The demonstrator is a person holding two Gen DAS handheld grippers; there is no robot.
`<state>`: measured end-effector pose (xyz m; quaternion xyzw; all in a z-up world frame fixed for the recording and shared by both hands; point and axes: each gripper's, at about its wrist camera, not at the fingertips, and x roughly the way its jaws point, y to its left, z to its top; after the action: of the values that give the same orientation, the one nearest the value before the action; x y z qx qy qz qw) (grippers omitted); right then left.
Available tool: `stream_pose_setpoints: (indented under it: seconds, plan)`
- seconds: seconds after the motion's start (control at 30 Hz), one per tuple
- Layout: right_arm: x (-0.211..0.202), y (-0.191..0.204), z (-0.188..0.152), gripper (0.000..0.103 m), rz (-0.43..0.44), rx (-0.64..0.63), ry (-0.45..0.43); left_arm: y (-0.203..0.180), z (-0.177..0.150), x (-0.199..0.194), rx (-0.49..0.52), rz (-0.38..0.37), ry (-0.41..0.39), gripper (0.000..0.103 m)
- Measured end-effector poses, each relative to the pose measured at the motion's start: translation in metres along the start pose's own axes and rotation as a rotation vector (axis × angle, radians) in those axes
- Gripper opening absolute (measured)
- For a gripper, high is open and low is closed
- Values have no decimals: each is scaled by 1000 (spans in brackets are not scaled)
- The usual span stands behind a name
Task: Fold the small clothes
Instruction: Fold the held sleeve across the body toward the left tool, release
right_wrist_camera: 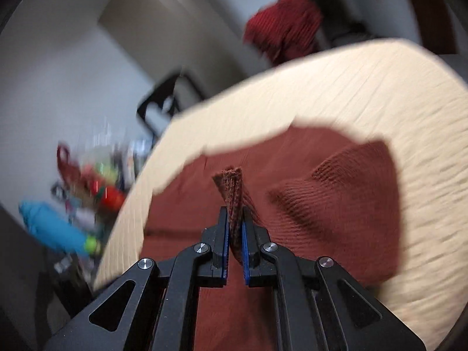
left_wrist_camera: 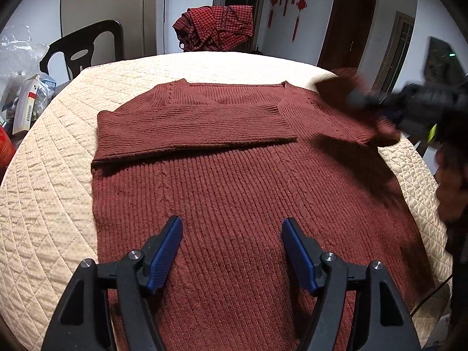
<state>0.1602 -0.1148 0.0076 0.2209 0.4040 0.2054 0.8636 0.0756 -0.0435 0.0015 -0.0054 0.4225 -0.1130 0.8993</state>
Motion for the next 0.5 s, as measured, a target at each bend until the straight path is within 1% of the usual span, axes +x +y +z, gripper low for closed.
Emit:
stream_pose_setpoints:
  seconds: [0.07, 0.1, 0.13, 0.17, 0.23, 0.3, 0.33, 0.4, 0.5]
  plan:
    - [20, 2, -10, 9, 11, -17, 94, -1, 0, 0, 1, 1, 0, 73]
    - [25, 4, -16, 14, 1, -29, 120, 0, 0, 0, -2, -2, -1, 73]
    - [23, 4, -19, 16, 3, -39, 118, 0, 0, -1, -6, -5, -3, 73]
    - [18, 4, -22, 21, 12, -49, 108, 1, 1, -1, -10, -7, -4, 73]
    - [0, 3, -24, 25, 27, -58, 74, 3, 4, -4, -39, -23, 11, 73]
    - [-20, -3, -23, 35, 26, -52, 30, 4, 10, -7, -83, -85, 23, 73]
    - [-25, -7, -25, 36, 26, -46, 18, 3, 15, -8, -101, -126, 24, 73]
    - [-39, -15, -28, 36, 19, -26, -11, -2, 26, -7, -132, -181, 24, 73]
    - [-45, -25, -32, 36, -18, 14, -39, -16, 43, 4, -132, -220, 23, 73]
